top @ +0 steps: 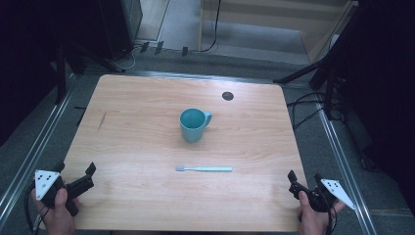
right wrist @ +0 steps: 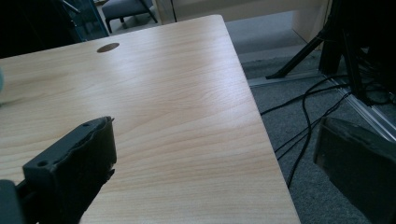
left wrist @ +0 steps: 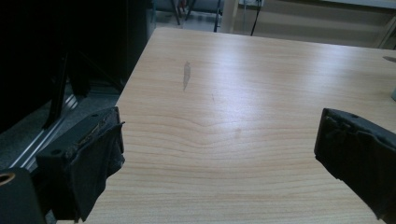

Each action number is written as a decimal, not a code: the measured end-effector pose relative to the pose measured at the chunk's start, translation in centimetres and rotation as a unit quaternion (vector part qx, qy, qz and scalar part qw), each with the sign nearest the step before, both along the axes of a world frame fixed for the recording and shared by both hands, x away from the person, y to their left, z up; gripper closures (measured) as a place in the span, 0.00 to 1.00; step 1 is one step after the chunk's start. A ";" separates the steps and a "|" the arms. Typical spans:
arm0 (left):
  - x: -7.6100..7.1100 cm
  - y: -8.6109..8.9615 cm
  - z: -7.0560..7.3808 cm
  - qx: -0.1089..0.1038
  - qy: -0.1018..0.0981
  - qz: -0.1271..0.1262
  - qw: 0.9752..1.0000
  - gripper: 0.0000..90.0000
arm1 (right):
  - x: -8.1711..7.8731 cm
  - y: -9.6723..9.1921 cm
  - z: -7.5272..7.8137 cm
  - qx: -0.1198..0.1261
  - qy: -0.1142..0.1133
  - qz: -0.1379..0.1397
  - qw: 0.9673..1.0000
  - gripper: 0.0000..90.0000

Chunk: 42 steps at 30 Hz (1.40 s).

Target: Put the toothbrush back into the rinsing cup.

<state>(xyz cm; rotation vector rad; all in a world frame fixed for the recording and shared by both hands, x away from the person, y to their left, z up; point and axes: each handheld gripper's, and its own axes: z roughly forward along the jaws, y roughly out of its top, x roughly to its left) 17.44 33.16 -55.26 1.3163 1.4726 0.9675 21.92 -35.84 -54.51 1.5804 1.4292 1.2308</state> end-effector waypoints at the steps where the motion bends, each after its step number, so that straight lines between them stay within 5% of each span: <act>1: 0.0 0.0 0.0 0.000 0.000 0.000 1.000 0.02 | 0.0 0.0 0.0 -0.002 0.000 -0.001 1.000 0.00; 12: 0.0 0.1 0.0 -0.004 0.000 0.001 1.000 0.02 | 0.1 0.1 0.4 -0.014 0.010 -0.001 1.000 0.15; 17: 0.0 0.1 0.0 -0.002 0.001 0.001 1.000 0.02 | 1.2 1.2 1.2 -0.046 0.042 -0.004 0.998 0.28; 20: 0.0 0.1 0.0 -0.003 0.002 0.002 1.000 0.02 | 1.8 2.1 1.9 -0.058 0.052 0.018 0.997 0.48; 26: 0.0 0.1 0.0 -0.004 0.002 0.003 1.000 0.02 | 2.8 4.0 3.3 -0.087 0.070 0.070 0.991 0.61; 27: 0.0 0.1 0.0 -0.004 0.003 0.002 1.000 0.02 | 3.6 4.8 4.1 -0.086 0.084 0.114 0.986 0.63; 31: 0.0 0.1 0.0 -0.006 0.002 0.002 1.000 0.02 | 5.0 6.8 5.3 -0.130 0.124 0.144 0.973 0.66; 32: 0.0 0.1 0.0 -0.006 0.002 0.002 1.000 0.02 | 5.0 6.8 5.3 -0.130 0.124 0.144 0.973 0.66; 33: 0.1 0.1 0.0 -0.006 0.002 0.002 1.000 0.02 | 5.9 8.0 6.1 -0.142 0.152 0.168 0.963 0.74; 36: 0.1 0.1 0.0 -0.007 0.003 0.002 1.000 0.02 | 7.1 9.7 7.0 -0.142 0.186 0.199 0.952 0.81; 37: 0.1 0.1 0.0 -0.007 0.003 0.002 1.000 0.02 | 7.1 9.7 7.0 -0.142 0.186 0.199 0.952 0.81; 38: 0.1 0.1 0.0 -0.007 0.003 0.002 1.000 0.02 | 7.4 10.3 7.2 -0.150 0.194 0.205 0.947 0.83; 39: 0.1 0.1 0.0 -0.007 0.004 0.002 1.000 0.02 | 8.2 11.5 7.6 -0.158 0.211 0.225 0.938 0.87; 40: 0.1 0.1 0.0 -0.007 0.004 0.002 1.000 0.02 | 8.2 11.5 7.6 -0.158 0.211 0.225 0.938 0.87; 41: 0.1 0.1 0.0 -0.006 0.004 0.001 1.000 0.02 | 9.0 12.7 7.9 -0.173 0.237 0.234 0.927 0.93; 42: 0.1 0.1 0.0 -0.007 0.005 0.001 1.000 0.02 | 9.4 13.2 7.9 -0.181 0.245 0.238 0.922 0.95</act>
